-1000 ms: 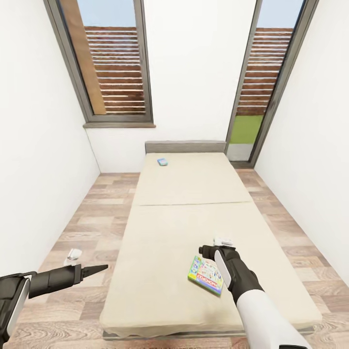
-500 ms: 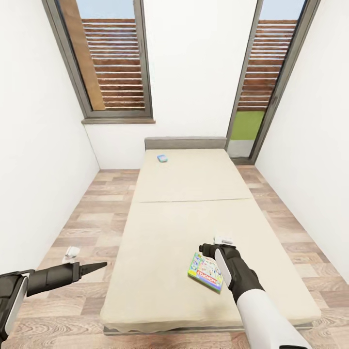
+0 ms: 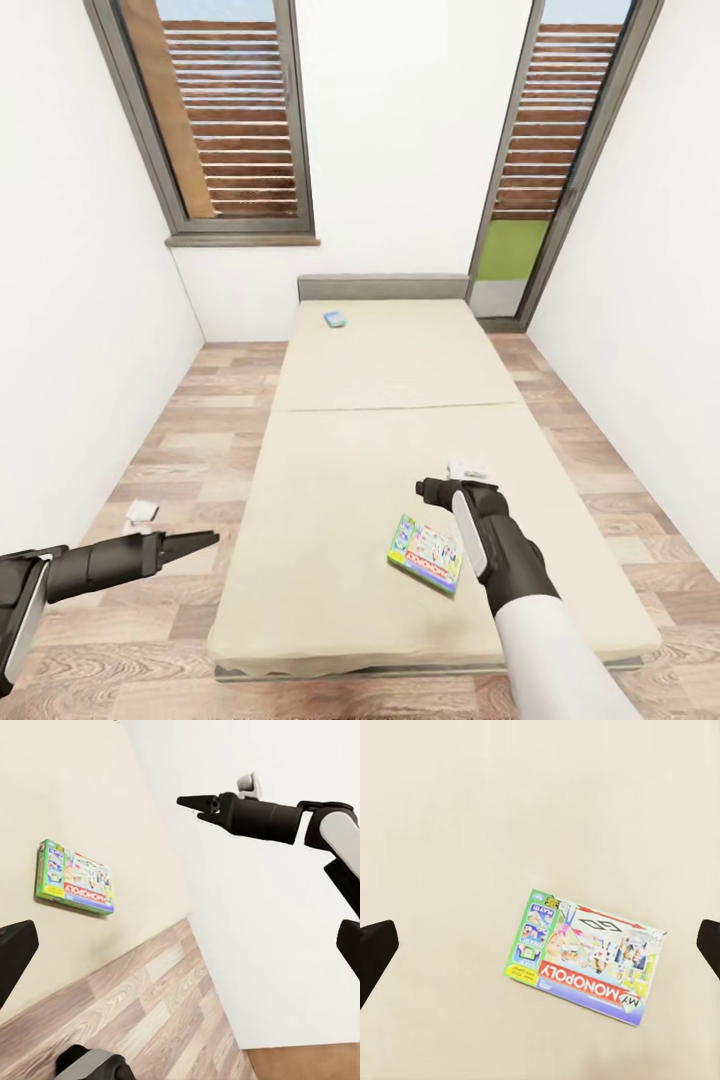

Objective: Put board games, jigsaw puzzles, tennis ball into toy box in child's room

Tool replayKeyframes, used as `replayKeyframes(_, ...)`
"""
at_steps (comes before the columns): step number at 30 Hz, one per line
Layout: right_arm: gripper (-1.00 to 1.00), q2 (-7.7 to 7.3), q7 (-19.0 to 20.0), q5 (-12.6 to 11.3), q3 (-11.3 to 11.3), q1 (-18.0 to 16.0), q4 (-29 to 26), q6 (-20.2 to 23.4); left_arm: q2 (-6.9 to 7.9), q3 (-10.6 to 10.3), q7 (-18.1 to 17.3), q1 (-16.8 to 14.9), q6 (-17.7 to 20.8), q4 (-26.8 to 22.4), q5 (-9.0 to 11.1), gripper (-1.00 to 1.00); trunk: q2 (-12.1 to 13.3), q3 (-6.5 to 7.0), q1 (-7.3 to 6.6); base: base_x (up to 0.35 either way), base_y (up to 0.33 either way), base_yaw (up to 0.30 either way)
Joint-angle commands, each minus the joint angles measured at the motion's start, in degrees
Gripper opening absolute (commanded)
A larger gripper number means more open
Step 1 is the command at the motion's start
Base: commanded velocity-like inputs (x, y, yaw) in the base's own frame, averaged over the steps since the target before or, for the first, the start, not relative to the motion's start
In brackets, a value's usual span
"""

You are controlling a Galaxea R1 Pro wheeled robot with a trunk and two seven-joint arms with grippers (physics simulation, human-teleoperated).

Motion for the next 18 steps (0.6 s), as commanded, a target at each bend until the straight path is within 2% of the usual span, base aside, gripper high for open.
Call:
replayKeyframes(1,1.0,0.05,-0.32,-0.42,0.12,-0.06,-0.37,0.38,0.02,0.06,-0.26,-0.03,0.58,-0.02,0.06,1.0,-0.11,-0.21,0.03,0.0,0.0,0.0)
replayKeyframes(9,1.0,0.05,-0.31,-0.73,2.12,-0.1,-1.33,0.89,-0.13,0.26,-0.38,0.01,0.51,-0.07,0.15,1.0,-0.11,-0.96,0.03,0.0,0.0,0.0)
replayKeyframes(18,1.0,0.05,-0.31,-0.87,2.63,-0.11,-1.37,0.93,-0.13,0.37,-0.39,0.01,0.35,-0.08,0.1,1.0,-0.11,-1.82,0.03,0.0,0.0,0.0)
